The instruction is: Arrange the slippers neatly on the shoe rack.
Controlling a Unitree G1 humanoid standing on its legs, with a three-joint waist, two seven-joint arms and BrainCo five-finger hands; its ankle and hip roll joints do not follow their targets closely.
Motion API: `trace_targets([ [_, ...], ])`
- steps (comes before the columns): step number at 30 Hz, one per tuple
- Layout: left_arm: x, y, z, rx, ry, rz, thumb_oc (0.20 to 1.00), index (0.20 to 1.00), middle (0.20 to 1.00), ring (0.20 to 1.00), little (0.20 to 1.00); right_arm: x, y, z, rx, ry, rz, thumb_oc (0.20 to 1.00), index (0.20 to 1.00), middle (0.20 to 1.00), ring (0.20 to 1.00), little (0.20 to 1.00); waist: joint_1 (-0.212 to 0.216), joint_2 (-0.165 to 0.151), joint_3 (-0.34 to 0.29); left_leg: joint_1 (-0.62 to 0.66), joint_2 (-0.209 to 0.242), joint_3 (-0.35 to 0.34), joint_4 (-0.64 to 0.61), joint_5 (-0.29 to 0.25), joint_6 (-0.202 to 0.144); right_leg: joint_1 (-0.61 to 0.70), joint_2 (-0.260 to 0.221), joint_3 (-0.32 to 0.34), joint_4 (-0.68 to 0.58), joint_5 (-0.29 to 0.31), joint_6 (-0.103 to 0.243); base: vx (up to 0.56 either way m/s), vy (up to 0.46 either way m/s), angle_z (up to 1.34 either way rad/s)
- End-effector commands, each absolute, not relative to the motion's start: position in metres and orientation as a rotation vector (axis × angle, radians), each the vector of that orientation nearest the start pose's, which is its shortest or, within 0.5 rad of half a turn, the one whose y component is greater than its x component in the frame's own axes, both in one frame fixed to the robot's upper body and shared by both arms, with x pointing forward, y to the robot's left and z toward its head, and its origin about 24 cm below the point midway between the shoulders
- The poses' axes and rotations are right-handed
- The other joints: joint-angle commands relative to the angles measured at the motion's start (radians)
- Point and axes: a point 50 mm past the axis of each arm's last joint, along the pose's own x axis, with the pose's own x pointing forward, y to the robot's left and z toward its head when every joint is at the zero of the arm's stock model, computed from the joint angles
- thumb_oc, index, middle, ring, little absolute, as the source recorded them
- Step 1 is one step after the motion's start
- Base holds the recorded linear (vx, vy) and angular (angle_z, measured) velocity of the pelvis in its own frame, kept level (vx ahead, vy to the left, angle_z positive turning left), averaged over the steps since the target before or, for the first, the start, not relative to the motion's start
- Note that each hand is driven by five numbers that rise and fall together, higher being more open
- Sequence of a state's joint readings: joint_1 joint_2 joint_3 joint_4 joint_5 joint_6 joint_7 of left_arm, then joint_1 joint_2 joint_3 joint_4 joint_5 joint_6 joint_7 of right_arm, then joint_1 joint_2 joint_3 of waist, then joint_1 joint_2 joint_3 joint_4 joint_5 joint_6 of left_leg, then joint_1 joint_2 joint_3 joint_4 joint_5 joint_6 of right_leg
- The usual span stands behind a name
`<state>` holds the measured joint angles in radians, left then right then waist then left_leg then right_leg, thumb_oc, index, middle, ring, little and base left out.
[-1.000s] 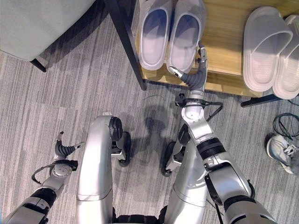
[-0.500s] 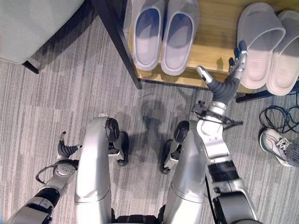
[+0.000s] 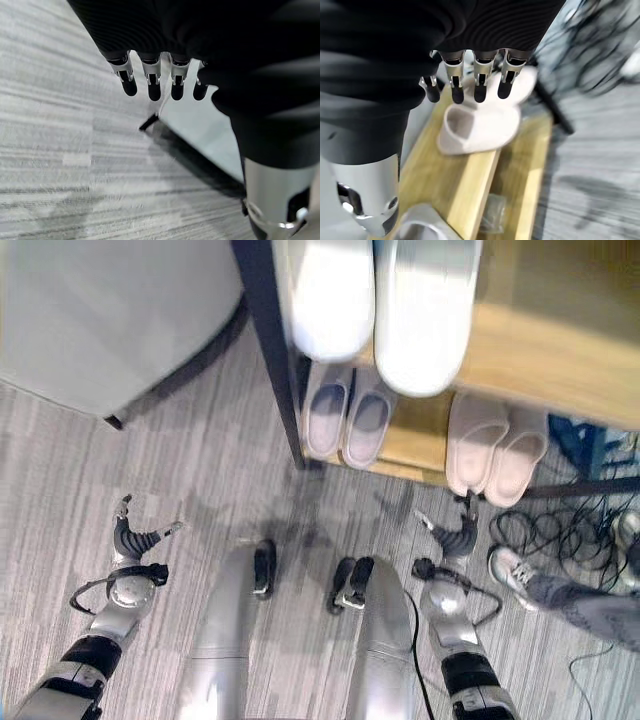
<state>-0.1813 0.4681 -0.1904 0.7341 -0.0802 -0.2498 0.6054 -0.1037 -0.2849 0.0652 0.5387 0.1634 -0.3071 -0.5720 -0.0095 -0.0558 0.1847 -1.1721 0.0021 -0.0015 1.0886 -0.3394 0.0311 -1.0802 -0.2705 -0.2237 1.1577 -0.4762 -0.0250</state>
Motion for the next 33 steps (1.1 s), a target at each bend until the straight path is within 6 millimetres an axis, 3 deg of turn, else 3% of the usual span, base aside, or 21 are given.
trace_targets([
  [1, 0.254, 0.285, -0.013, 0.59, 0.164, 0.58, 1.0, 1.0, 1.0, 1.0, 1.0, 0.262, -0.236, 0.008, -0.095, 0.002, -0.573, 1.0, 1.0, 1.0, 1.0, 1.0, -0.008, -0.007, 0.081, 0.033, 0.079, -0.121, -0.063, 0.03, -0.086, 0.06, -0.042, 0.028, -0.069, 0.052, 0.064, -0.05, -0.005, 0.06],
  [2, 0.25, 0.283, -0.018, 0.595, 0.181, 0.564, 1.0, 1.0, 1.0, 1.0, 1.0, 0.259, -0.237, 0.003, -0.089, 0.023, -0.573, 1.0, 1.0, 1.0, 1.0, 1.0, -0.007, -0.009, 0.079, 0.071, 0.083, -0.12, -0.098, 0.039, -0.086, 0.095, -0.033, 0.021, -0.101, 0.057, 0.064, 0.0, 0.0, 0.0],
  [3, 0.243, 0.276, -0.03, 0.614, 0.221, 0.527, 1.0, 1.0, 1.0, 1.0, 1.0, 0.25, -0.235, -0.01, -0.098, 0.081, -0.555, 1.0, 1.0, 1.0, 1.0, 1.0, -0.011, -0.013, 0.054, 0.178, 0.094, -0.114, -0.216, 0.067, -0.085, 0.203, -0.02, -0.006, -0.211, 0.088, 0.075, 0.03, -0.022, 0.0],
  [7, 0.227, 0.27, -0.057, 0.663, 0.362, 0.453, 1.0, 1.0, 1.0, 1.0, 1.0, 0.236, -0.237, -0.03, -0.15, 0.177, -0.54, 1.0, 1.0, 1.0, 1.0, 1.0, -0.018, -0.013, 0.032, 0.417, 0.078, -0.084, -0.444, 0.125, -0.089, 0.424, 0.025, -0.038, -0.417, 0.163, 0.103, 0.09, 0.002, 0.0],
  [8, 0.207, 0.267, -0.077, 0.676, 0.461, 0.415, 1.0, 1.0, 1.0, 1.0, 1.0, 0.218, -0.24, -0.05, -0.106, 0.269, -0.577, 1.0, 1.0, 1.0, 1.0, 1.0, -0.022, -0.006, 0.009, 0.55, 0.067, -0.059, -0.606, 0.197, -0.094, 0.555, 0.041, -0.066, -0.577, 0.241, 0.114, 0.11, 0.002, -0.1],
  [9, 0.207, 0.267, -0.077, 0.676, 0.461, 0.415, 1.0, 1.0, 1.0, 1.0, 1.0, 0.218, -0.24, -0.05, -0.106, 0.27, -0.577, 1.0, 1.0, 1.0, 1.0, 1.0, -0.022, -0.006, 0.012, 0.555, 0.067, -0.059, -0.61, 0.198, -0.094, 0.56, 0.041, -0.066, -0.58, 0.242, 0.114, 0.12, 0.004, -0.07],
  [11, 0.183, 0.262, -0.096, 0.666, 0.565, 0.393, 1.0, 1.0, 1.0, 1.0, 1.0, 0.202, -0.238, -0.067, -0.111, 0.364, -0.56, 1.0, 1.0, 1.0, 1.0, 1.0, -0.02, 0.002, -0.008, 0.694, 0.061, -0.028, -0.758, 0.246, -0.103, 0.69, 0.053, -0.089, -0.722, 0.296, 0.138, 0.18, -0.016, -0.03],
  [14, 0.157, 0.259, -0.113, 0.686, 0.673, 0.356, 1.0, 1.0, 1.0, 1.0, 1.0, 0.182, -0.236, -0.082, -0.153, 0.438, -0.504, 1.0, 1.0, 1.0, 1.0, 1.0, -0.029, 0.012, -0.038, 0.873, 0.068, 0.0, -0.933, 0.295, -0.114, 0.835, 0.077, -0.095, -0.869, 0.354, 0.155, 0.22, -0.032, -0.09],
  [19, 0.132, 0.248, -0.13, 0.667, 0.772, 0.307, 1.0, 1.0, 1.0, 1.0, 1.0, 0.161, -0.232, -0.095, -0.177, 0.513, -0.446, 1.0, 1.0, 1.0, 1.0, 1.0, -0.039, 0.041, -0.115, 1.077, 0.062, 0.034, -1.162, 0.367, -0.116, 1.0, 0.126, -0.06, -1.071, 0.423, 0.17, 0.17, -0.033, -0.13],
  [27, 0.124, 0.238, -0.136, 0.644, 0.805, 0.259, 1.0, 1.0, 1.0, 1.0, 1.0, 0.151, -0.232, -0.096, -0.192, 0.527, -0.425, 1.0, 1.0, 1.0, 1.0, 1.0, -0.069, 0.085, -0.148, 1.197, 0.043, 0.09, -1.176, 0.325, -0.101, 1.113, 0.142, 0.016, -1.166, 0.442, 0.173, 0.04, -0.029, -0.32],
  [30, 0.131, 0.233, -0.134, 0.637, 0.775, 0.237, 1.0, 1.0, 1.0, 1.0, 1.0, 0.161, -0.235, -0.081, -0.183, 0.439, -0.446, 1.0, 1.0, 1.0, 1.0, 1.0, -0.078, 0.098, -0.136, 1.179, 0.035, 0.091, -1.176, 0.325, -0.105, 1.11, 0.138, 0.01, -1.177, 0.443, 0.175, -0.06, -0.015, -0.15],
  [33, 0.124, 0.227, -0.137, 0.624, 0.787, 0.201, 1.0, 1.0, 1.0, 1.0, 1.0, 0.165, -0.239, -0.062, -0.243, 0.334, -0.443, 1.0, 1.0, 1.0, 1.0, 1.0, -0.088, 0.112, -0.137, 1.192, 0.032, 0.094, -1.176, 0.319, -0.105, 1.131, 0.14, 0.016, -1.206, 0.452, 0.177, 0.03, -0.025, -0.06],
])
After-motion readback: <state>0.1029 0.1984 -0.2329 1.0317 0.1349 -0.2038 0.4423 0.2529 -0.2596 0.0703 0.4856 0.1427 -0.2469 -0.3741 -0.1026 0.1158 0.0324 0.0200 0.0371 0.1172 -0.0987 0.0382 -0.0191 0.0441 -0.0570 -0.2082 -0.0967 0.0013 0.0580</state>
